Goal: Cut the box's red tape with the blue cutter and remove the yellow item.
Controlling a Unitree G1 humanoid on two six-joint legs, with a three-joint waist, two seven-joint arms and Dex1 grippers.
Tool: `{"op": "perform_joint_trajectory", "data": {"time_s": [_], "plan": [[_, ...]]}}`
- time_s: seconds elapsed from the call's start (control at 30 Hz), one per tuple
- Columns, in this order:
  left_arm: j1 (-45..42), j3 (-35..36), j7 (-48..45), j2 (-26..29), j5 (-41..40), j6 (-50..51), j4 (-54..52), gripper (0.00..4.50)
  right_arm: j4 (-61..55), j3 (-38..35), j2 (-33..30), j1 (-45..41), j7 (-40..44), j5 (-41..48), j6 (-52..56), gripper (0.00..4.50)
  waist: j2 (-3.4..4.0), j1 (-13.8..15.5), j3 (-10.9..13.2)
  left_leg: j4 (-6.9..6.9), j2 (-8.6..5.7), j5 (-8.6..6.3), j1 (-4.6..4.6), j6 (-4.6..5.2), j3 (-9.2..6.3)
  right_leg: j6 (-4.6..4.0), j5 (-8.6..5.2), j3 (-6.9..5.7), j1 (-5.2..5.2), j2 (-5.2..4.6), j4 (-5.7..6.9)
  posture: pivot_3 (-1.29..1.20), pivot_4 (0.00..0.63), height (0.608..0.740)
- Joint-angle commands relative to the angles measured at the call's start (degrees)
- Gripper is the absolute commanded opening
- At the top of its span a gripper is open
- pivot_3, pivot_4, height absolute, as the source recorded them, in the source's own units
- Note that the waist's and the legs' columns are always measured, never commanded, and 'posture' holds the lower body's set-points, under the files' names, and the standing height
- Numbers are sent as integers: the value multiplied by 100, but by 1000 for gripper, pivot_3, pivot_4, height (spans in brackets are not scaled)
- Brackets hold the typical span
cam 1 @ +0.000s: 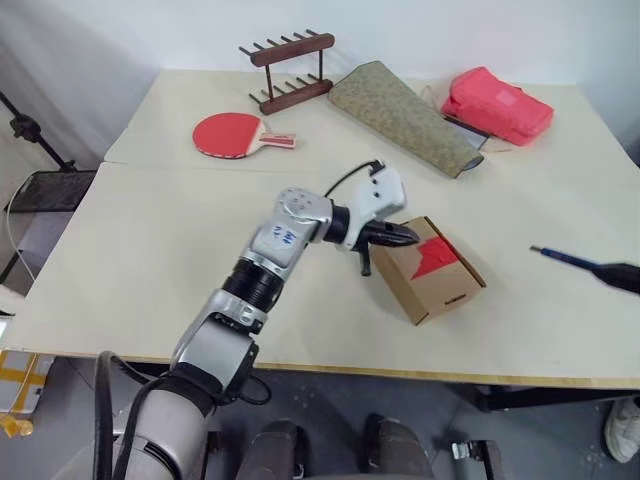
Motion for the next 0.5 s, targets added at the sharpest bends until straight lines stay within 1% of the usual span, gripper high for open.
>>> {"op": "perform_joint_trajectory", "data": {"time_s": [0.03, 0.1, 0.13, 0.17, 0.2, 0.23, 0.27, 0.3, 0.37, 0.4, 0.43, 0.47, 0.5], "plan": [[179, 340, -404, 426, -358, -278, -327, 0, 187, -172, 420, -66, -944, -307, -971, 156, 4, -96, -1, -2, 3, 3, 4, -3, 1, 0, 0, 3, 1, 6, 3, 0, 150, 740], [452, 300, -615, 876, -221, -495, -312, 0, 598, 0, 610, -146, -1461, -635, -1503, 156, 11, -152, -2, -11, 4, 12, 15, -3, 11, -1, 0, 15, 1, 10, 7, 0, 150, 740], [588, 281, -701, 1078, -194, -448, -347, 0, 789, 97, 655, -177, -1694, -782, -1620, 156, 11, -183, -3, -26, 3, 19, 28, -3, 21, -1, 0, 26, 4, 11, 8, 0, 150, 740], [722, 295, -741, 1217, -218, -377, -395, 0, 893, 177, 663, -177, -1717, -769, -1449, 156, 9, -201, -1, -40, 1, 25, 43, -2, 28, -1, 0, 33, 10, 10, 8, 0, 150, 740], [885, 296, -797, 1348, -257, -281, -502, 0, 901, 213, 694, -131, -1532, -654, -1496, 506, 9, -205, -1, -54, 0, 27, 67, -2, 40, -2, 0, 47, 21, 11, 7, 0, 150, 740], [1067, 267, -848, 1479, -263, -239, -656, 0, 976, 209, 726, -147, -1635, -664, -1646, 876, 2, -199, 2, -59, 0, 27, 77, -1, 44, -2, 0, 54, 26, 10, 7, 0, 150, 740], [1217, 231, -886, 1572, -266, -209, -811, 0, 978, 168, 745, -155, -1621, -589, -1705, 1086, 1, -183, 3, -59, 1, 28, 81, 0, 47, -2, 0, 57, 28, 9, 7, 0, 150, 740], [1414, 161, -950, 1699, -243, -163, -1022, 0, 902, 119, 732, -145, -1543, -505, -1801, 1408, 1, -175, 3, -59, 1, 28, 80, 1, 46, -2, 0, 58, 27, 7, 6, 0, 150, 740], [1744, 49, -1000, 1891, -209, 40, -1381, 0, 595, 12, 693, -105, -1308, -283, -1880, 2101, 2, -178, 3, -60, -3, 27, 77, 2, 46, -2, 0, 63, 25, 1, 4, 0, 150, 740], [1835, 4, -940, 1924, -186, 211, -1500, 0, 250, -37, 707, -79, -1143, -46, -1746, 2422, 2, -176, 3, -63, -5, 27, 77, 3, 47, -2, 0, 67, 24, 0, 3, 0, 150, 740], [1876, -15, -891, 1946, -182, 337, -1573, 0, -7, -66, 724, -56, -1055, 126, -1620, 2422, 2, -177, 3, -64, -6, 27, 77, 3, 47, -1, 0, 68, 24, 0, 3, 0, 150, 740], [1880, -46, -813, 1957, -154, 518, -1623, 0, -375, -34, 719, -4, -872, 417, -1262, 2422, 2, -178, 3, -63, -5, 27, 76, 3, 47, -1, 0, 68, 23, 0, 4, 0, 150, 740], [1883, -71, -691, 1932, -127, 752, -1656, 0, -790, 120, 716, 54, -711, 644, -941, 2311, 1, -180, 4, -62, -3, 27, 78, 3, 47, -2, 0, 68, 24, 1, 6, 0, 150, 740]]}}
